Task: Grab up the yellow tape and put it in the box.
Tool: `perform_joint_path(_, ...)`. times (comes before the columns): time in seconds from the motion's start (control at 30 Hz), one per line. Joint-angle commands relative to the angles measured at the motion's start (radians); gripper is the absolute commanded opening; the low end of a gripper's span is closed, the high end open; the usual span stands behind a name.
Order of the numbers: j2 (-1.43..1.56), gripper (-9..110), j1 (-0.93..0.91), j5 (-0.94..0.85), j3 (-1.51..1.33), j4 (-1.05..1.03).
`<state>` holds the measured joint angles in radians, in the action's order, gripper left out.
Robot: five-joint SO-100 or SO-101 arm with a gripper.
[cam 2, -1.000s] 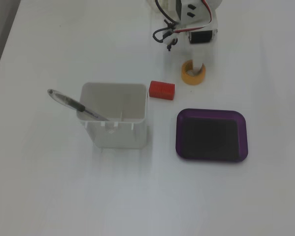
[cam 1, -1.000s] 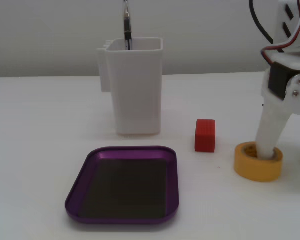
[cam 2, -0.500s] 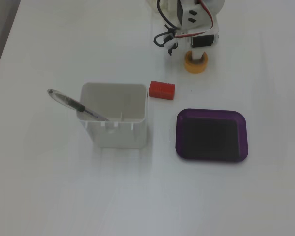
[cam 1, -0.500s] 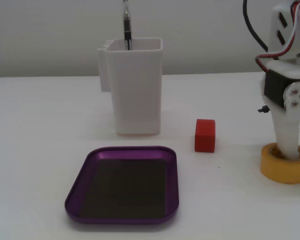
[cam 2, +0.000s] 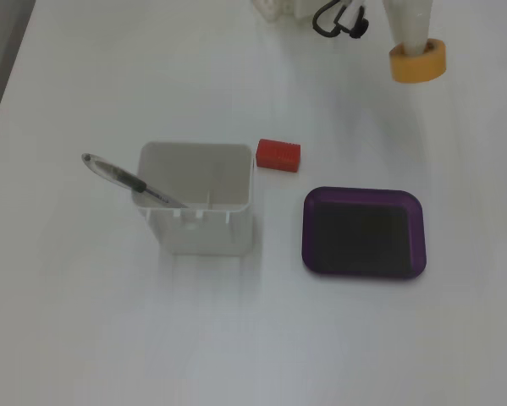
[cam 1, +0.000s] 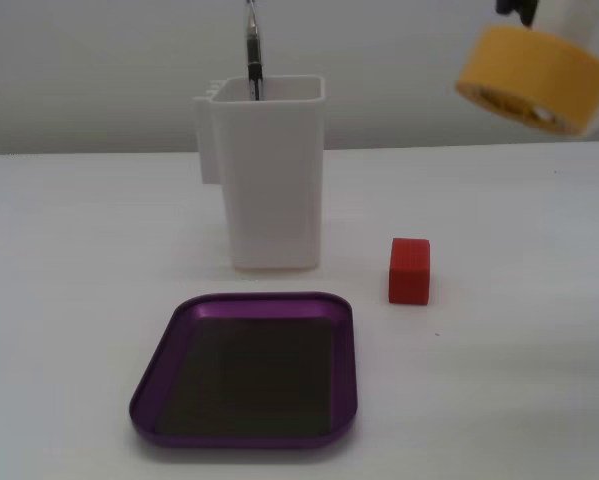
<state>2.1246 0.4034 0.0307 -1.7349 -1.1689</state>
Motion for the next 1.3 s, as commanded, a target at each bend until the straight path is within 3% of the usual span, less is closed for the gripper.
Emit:
perform_joint_path(0.0, -0.094, -1, 0.006, 0.006, 0.135, 0.04)
perform_joint_path(0.33, -0.658, -1, -0.029, 0.041, 0.617, 0.034)
perform_joint_path(0.6, -0.977, -1, -0.103, 0.048, 0.988, -0.117)
perform_joint_path(1.27, -1.17, 0, -0.17, 0.037, 1.034, -0.198)
